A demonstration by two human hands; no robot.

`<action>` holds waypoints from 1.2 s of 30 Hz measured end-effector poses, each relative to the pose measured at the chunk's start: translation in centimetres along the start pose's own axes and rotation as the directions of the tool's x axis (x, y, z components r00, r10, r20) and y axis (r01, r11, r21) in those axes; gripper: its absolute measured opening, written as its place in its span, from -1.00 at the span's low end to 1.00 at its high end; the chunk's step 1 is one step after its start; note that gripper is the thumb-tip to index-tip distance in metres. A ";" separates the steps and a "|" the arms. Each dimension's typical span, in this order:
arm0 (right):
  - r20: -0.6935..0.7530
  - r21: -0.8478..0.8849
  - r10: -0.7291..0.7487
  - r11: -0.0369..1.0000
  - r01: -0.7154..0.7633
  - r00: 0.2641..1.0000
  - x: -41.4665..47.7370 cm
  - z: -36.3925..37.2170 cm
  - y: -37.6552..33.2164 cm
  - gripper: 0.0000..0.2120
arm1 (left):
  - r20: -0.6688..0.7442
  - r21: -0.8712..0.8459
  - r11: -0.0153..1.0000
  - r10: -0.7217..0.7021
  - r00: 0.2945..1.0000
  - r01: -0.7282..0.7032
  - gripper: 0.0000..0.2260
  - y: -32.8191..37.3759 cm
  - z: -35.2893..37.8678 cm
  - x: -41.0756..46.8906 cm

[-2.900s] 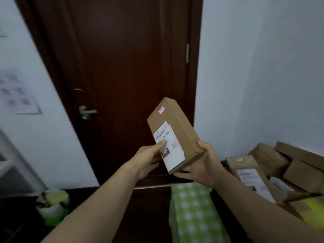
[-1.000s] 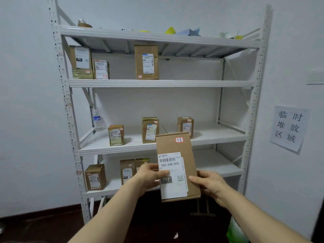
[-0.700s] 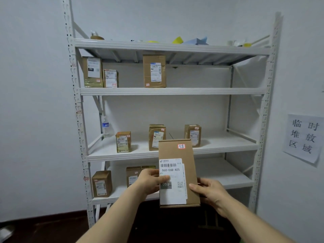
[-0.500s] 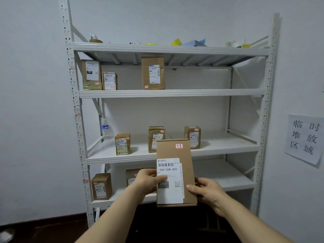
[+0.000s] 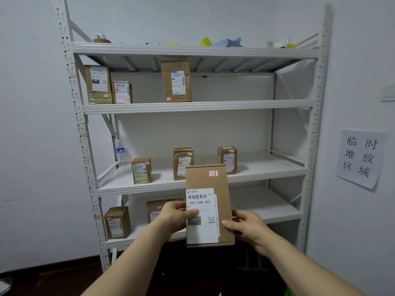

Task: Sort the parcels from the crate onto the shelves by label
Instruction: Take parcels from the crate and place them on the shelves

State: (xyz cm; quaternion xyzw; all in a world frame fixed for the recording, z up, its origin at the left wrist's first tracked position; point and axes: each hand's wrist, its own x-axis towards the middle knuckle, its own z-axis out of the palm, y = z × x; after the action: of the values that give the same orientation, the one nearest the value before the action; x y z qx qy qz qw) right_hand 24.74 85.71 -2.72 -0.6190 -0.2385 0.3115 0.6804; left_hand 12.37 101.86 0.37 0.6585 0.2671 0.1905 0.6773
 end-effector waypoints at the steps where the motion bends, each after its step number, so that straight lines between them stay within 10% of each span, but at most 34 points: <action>1: 0.000 0.004 0.002 1.000 -0.002 1.000 0.0 -0.1 0.0 -0.79 | -0.001 -0.001 1.000 -0.001 1.000 0.001 -0.90 -0.1 0.0 0.1; 36: 0.007 -0.074 0.143 0.987 -0.142 0.990 -0.7 2.2 3.6 -0.76 | -0.038 0.073 0.992 -0.100 0.994 0.102 -0.83 -4.4 -2.7 -1.3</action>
State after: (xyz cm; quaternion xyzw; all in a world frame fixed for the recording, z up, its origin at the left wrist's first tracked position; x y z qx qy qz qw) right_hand 22.17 86.88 -6.00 -0.6570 -0.2093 0.3542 0.6317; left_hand 9.27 102.92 -3.82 0.6656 0.3184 0.1572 0.6565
